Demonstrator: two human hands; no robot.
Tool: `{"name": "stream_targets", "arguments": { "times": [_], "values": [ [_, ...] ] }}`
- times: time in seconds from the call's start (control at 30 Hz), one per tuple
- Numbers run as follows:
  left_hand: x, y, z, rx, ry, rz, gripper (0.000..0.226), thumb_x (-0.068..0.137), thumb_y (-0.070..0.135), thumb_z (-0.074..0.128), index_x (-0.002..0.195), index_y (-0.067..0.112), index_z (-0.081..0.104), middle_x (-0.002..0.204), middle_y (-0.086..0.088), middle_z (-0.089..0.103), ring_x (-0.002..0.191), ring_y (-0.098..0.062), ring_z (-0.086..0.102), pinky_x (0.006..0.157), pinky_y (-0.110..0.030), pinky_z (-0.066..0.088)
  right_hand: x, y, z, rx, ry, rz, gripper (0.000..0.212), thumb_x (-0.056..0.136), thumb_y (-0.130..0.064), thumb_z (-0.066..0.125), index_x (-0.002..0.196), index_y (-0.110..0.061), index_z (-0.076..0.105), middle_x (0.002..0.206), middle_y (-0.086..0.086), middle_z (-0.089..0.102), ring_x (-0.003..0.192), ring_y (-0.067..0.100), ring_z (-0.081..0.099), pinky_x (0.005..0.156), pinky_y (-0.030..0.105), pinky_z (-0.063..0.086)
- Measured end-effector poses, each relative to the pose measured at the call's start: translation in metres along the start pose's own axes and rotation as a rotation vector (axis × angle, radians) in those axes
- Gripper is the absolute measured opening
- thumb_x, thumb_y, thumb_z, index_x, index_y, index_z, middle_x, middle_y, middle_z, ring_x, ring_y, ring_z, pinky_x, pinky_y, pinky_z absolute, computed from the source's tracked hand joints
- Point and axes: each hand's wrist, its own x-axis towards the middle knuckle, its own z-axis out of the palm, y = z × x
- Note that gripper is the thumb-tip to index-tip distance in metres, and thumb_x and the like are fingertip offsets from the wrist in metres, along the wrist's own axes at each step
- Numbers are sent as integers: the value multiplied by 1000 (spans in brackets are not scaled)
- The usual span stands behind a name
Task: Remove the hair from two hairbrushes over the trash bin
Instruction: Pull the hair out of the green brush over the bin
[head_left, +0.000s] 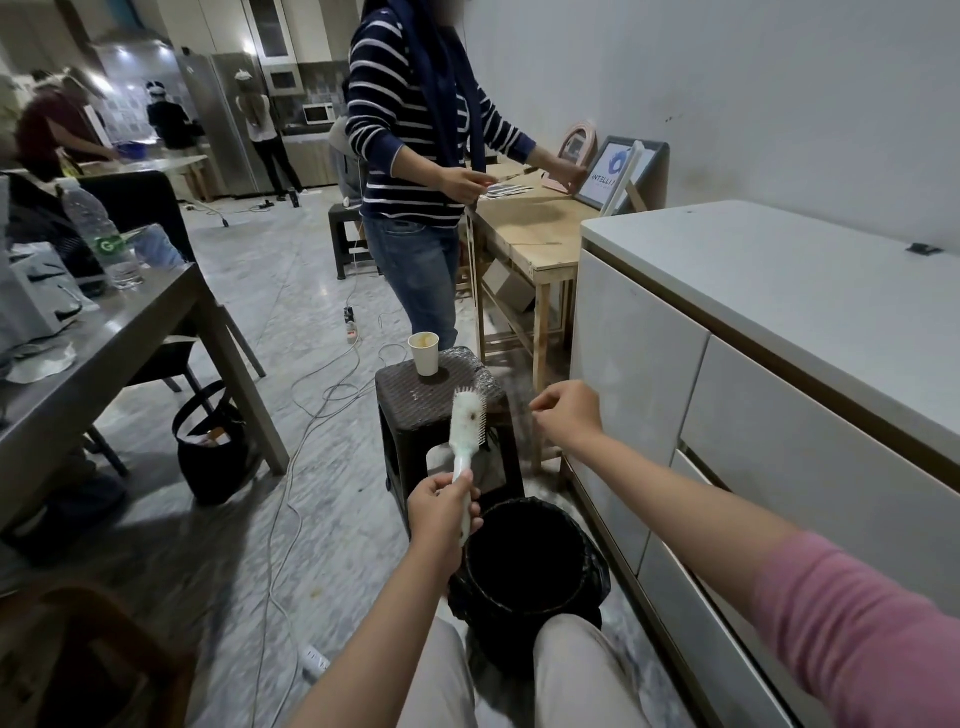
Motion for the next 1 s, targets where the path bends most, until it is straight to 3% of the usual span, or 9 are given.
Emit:
{"name": "stream_targets", "arguments": {
  "times": [0.23, 0.33, 0.43, 0.6, 0.73, 0.83, 1.0],
  "values": [
    [22, 0, -29, -91, 232, -61, 16, 92, 13, 62, 82, 2, 55, 72, -12, 60, 55, -17, 53, 44, -25, 45, 10, 30, -26, 15, 105, 178, 19, 78, 5, 61, 74, -7, 76, 92, 10, 74, 98, 23, 65, 84, 23, 47],
    [28, -2, -37, -81, 257, -51, 13, 92, 12, 62, 93, 0, 56, 71, -12, 59, 54, -18, 53, 42, -24, 45, 11, 41, -31, 9, 109, 236, 24, 78, 2, 65, 61, -14, 69, 88, 9, 73, 96, 24, 66, 89, 33, 54],
    [31, -5, -37, -67, 282, -44, 16, 91, 12, 63, 98, 0, 56, 72, -12, 60, 53, -19, 53, 41, -25, 45, 10, 47, -29, 13, 104, 259, 34, 79, -1, 69, 51, -19, 60, 73, 5, 66, 89, 28, 68, 84, 36, 57],
    [37, -11, -40, -109, 472, -92, 20, 91, 12, 62, 103, -3, 57, 83, -18, 63, 57, -20, 59, 47, -29, 48, 12, 54, -28, 33, 94, 278, 12, 81, -3, 69, 72, -9, 73, 89, 10, 72, 93, 24, 66, 86, 28, 51],
    [39, -13, -49, -144, 592, -127, 29, 88, 10, 62, 111, -8, 59, 69, -13, 60, 53, -20, 59, 48, -29, 51, 15, 61, -32, 33, 111, 309, 12, 82, 1, 66, 74, -5, 73, 90, 11, 71, 94, 24, 65, 84, 27, 50],
    [37, -14, -49, -122, 578, -136, 28, 89, 11, 63, 111, -7, 59, 69, -13, 60, 54, -20, 60, 51, -30, 53, 17, 64, -30, 38, 131, 330, 22, 82, 4, 63, 64, -8, 66, 87, 11, 69, 93, 27, 66, 84, 29, 52],
    [34, -17, -39, -82, 394, -107, 29, 90, 12, 65, 112, -5, 57, 85, -17, 63, 64, -22, 62, 52, -30, 51, 14, 60, -19, 39, 45, 329, 15, 81, 1, 64, 91, -4, 73, 105, 13, 70, 104, 27, 62, 87, 28, 48]
  ]
}}
